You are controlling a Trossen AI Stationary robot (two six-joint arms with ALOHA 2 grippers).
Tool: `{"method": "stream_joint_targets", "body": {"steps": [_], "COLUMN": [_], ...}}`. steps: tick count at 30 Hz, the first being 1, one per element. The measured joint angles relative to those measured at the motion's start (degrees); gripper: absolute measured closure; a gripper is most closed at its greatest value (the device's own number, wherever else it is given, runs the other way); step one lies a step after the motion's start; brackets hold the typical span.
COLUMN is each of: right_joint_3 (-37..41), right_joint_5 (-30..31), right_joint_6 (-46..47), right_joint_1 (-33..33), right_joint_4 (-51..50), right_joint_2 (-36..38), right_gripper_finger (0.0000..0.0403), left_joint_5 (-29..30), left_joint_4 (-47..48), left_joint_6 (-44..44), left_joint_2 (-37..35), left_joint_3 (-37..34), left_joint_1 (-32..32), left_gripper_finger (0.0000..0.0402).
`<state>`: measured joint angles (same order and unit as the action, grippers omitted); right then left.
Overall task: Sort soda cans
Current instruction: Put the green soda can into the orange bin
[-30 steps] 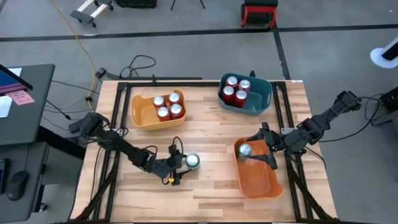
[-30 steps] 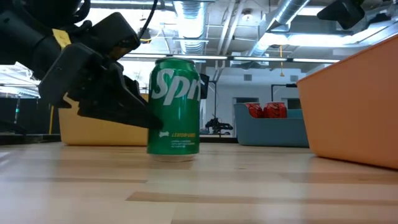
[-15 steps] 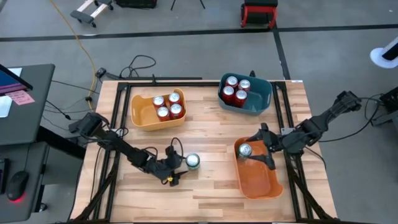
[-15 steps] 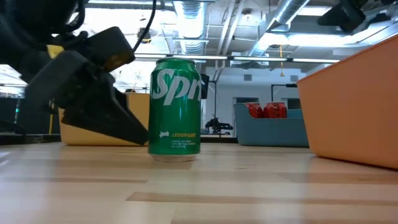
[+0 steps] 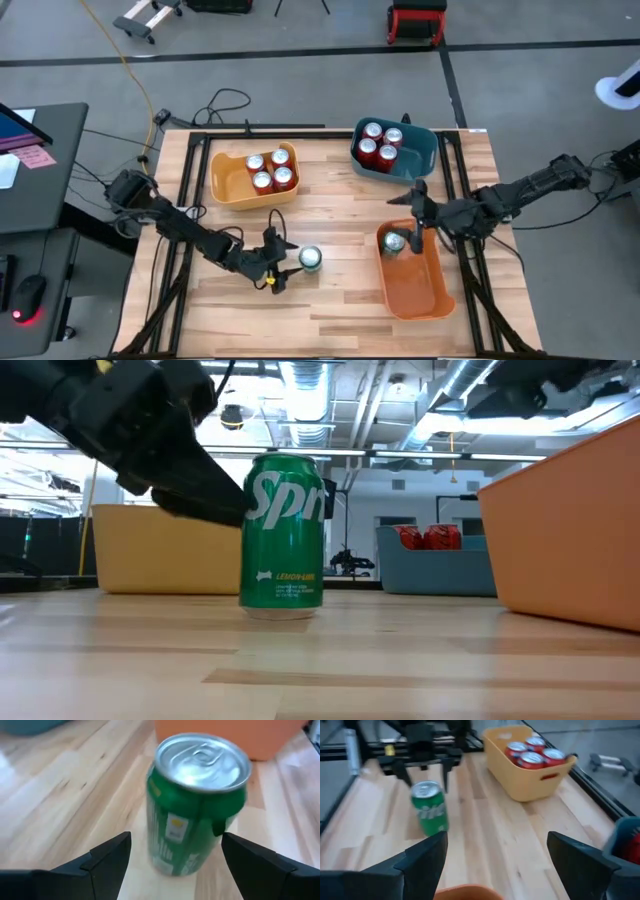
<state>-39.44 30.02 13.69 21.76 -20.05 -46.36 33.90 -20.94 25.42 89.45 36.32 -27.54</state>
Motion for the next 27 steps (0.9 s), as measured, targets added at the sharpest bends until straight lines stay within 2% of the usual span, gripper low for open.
{"method": "stream_joint_targets", "body": {"steps": [3, 6, 15, 24, 27], "right_joint_3": [0.0, 0.0, 0.0, 0.0, 0.0], "right_joint_5": [-0.2, 0.0, 10.5, 8.5, 8.6], "right_joint_6": [2.0, 4.0, 6.7, 5.6, 3.6], "right_joint_1": [-1.8, -2.2, -0.9, -0.2, 0.0], "right_joint_4": [0.4, 0.8, 2.8, 5.0, 9.1], "right_joint_2": [-1.0, -2.6, -10.9, -15.4, -17.0], "right_gripper_finger": [0.0042, 0.0043, 0.0067, 0.0078, 0.0078], "left_joint_5": [-0.6, -0.6, 0.3, -1.4, -1.9], "left_joint_4": [1.1, 1.4, 0.6, 0.3, -1.2], "left_joint_6": [3.7, 3.5, 0.3, -7.1, -8.0], "left_joint_2": [0.3, 0.5, 0.6, 0.6, 0.6], "left_joint_3": [0.0, -0.1, 0.0, 0.0, 0.0], "left_joint_1": [1.0, 1.0, 1.6, 1.7, 2.4], "left_gripper_finger": [0.0095, 0.0095, 0.0095, 0.0094, 0.0094]}}
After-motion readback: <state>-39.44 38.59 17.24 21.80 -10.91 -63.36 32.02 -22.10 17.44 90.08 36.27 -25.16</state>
